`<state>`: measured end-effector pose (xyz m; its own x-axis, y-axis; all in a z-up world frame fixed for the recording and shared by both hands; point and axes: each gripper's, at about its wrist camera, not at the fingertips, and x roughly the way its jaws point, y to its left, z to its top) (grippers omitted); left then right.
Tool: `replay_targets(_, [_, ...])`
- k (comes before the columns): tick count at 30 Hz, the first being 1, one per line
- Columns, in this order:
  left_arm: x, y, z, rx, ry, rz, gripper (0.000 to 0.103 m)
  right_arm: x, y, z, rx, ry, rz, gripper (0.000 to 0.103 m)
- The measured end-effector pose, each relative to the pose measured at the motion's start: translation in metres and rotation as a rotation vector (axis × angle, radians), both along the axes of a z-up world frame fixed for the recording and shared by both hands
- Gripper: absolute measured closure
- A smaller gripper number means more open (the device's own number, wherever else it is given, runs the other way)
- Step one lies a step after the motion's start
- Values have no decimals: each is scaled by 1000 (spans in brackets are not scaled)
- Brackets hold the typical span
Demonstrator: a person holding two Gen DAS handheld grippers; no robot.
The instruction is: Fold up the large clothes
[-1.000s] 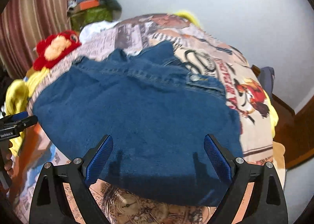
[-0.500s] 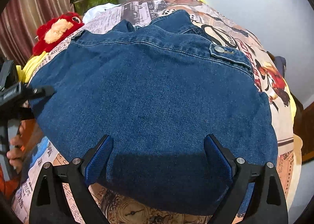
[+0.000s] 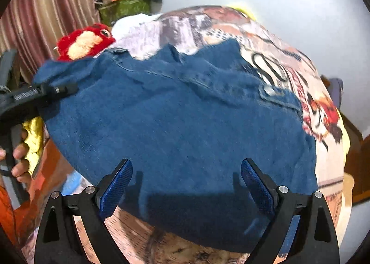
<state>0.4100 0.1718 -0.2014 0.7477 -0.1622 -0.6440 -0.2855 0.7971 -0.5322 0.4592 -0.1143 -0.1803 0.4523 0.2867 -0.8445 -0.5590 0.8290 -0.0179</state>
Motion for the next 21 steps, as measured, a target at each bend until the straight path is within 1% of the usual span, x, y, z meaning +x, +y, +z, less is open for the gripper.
replay_targets(1, [-3,-5,16,35,-37,-10,63,-1,5,0,3,0,13,9])
replay_targets(3, [-7,-13,37,89,-90,-18,64,-2,16,-2,13,18,41,9])
replay_targets(6, [-16,-20,62,147,-152,-8,64,-3,29,-9,36,45,67,9])
replay_targets(7, [-19,-20,67,160,-167,-1,64,-3,33,-12,53,67,76,9])
replay_targets(9, [-18,-17,73,167,-171,-6,65,-1,39,-23,86,138,80,8])
replay_targets(11, [-11,-22,73,184,-148,-24,65,5,42,-39,96,246,73,8])
replay_targets(12, [-6,-28,72,207,-126,-32,65,6,42,-43,95,266,68,8])
replay_targets(14, [0,-37,70,250,-93,-45,65,7,41,-45,87,276,78,8])
replay_targets(16, [4,-45,69,279,-78,-61,65,4,38,-40,71,281,104,8])
replay_targets(18, [6,-56,76,289,-86,-82,65,1,26,-32,77,278,105,8])
replay_targets(21, [20,-81,90,306,-109,-134,65,-2,-6,-15,120,265,57,8])
